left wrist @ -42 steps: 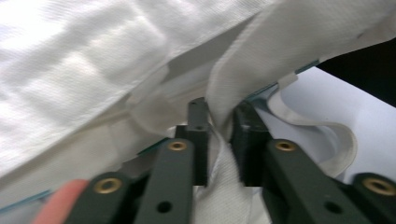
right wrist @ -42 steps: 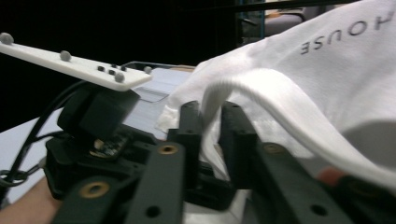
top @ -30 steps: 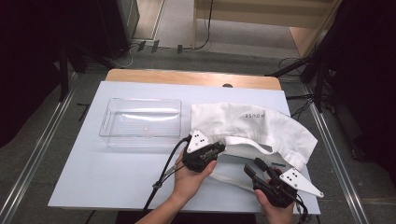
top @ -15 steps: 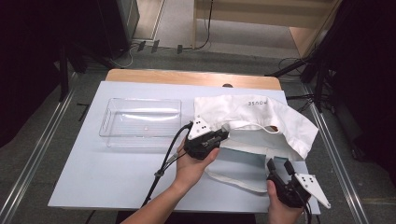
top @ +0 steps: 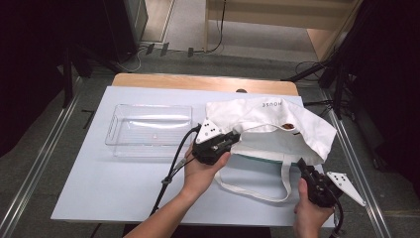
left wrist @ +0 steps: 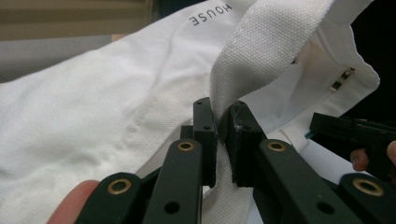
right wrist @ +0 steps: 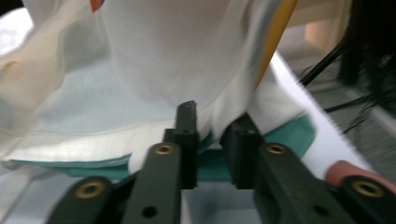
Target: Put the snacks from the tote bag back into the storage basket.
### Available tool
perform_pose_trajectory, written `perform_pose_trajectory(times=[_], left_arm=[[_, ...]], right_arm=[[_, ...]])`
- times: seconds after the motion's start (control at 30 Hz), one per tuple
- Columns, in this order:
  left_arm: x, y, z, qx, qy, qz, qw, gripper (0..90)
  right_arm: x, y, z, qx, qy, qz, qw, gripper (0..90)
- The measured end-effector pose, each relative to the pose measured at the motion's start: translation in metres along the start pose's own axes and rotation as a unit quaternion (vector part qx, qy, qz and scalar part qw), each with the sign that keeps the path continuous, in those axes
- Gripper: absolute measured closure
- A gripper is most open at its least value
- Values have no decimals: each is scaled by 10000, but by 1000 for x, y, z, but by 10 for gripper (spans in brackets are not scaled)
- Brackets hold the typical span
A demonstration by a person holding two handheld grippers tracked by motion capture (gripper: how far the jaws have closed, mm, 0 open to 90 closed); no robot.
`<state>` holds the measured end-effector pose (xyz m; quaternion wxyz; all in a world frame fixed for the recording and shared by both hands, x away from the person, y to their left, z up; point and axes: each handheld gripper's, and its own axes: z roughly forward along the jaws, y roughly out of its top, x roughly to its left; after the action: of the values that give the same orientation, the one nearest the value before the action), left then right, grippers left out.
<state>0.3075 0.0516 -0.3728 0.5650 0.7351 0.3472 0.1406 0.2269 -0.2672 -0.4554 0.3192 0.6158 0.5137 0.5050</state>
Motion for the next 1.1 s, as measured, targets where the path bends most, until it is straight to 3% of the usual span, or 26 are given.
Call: perform_pose_trajectory(times=[0.13,0.2,0.27,0.3,0.37,0.43,0.47,0.6,0.63,0.67,0.73,0.77,0.87,1.0,1.1], left_arm=[[1,4,1,-6,50,27,10000,842],[-1,5,2,22,234,193,9995,829],[-8,3,6,193,629,716,9953,746],[-11,2,11,347,763,840,9929,664],[-13,-2,19,643,879,951,9895,535],[-15,-8,27,915,1069,1122,9837,445],[-16,-10,29,957,1194,1236,9805,401],[-20,-18,34,987,1474,1433,9737,309],[-21,-21,36,1010,1629,1521,9696,290],[-21,-22,38,1034,1704,1572,9672,267],[-20,-24,41,1075,1816,1594,9644,228],[-19,-24,42,1091,1901,1591,9626,223],[-12,-21,42,1057,2052,1546,9606,264],[-10,-11,42,1084,1916,1771,9593,415],[-7,-4,44,1167,1804,1759,9607,496]], right_arm=[[4,3,-4,-93,-2,-218,9997,879],[7,4,-7,-139,20,-285,9995,890],[9,7,-9,-242,83,-365,9990,892],[10,8,-10,-291,125,-405,9987,892],[12,10,-12,-345,144,-448,9983,892],[13,11,-14,-400,180,-466,9979,892],[14,12,-14,-423,183,-444,9980,891],[14,15,-17,-457,246,-409,9978,891],[14,15,-17,-471,254,-417,9977,891],[13,15,-17,-487,259,-434,9975,891],[14,15,-18,-492,266,-424,9975,891],[15,16,-18,-499,275,-432,9974,892],[14,16,-20,-519,293,-467,9971,892],[12,14,-21,-518,313,-461,9971,891],[11,13,-23,-473,303,-496,9972,893]])
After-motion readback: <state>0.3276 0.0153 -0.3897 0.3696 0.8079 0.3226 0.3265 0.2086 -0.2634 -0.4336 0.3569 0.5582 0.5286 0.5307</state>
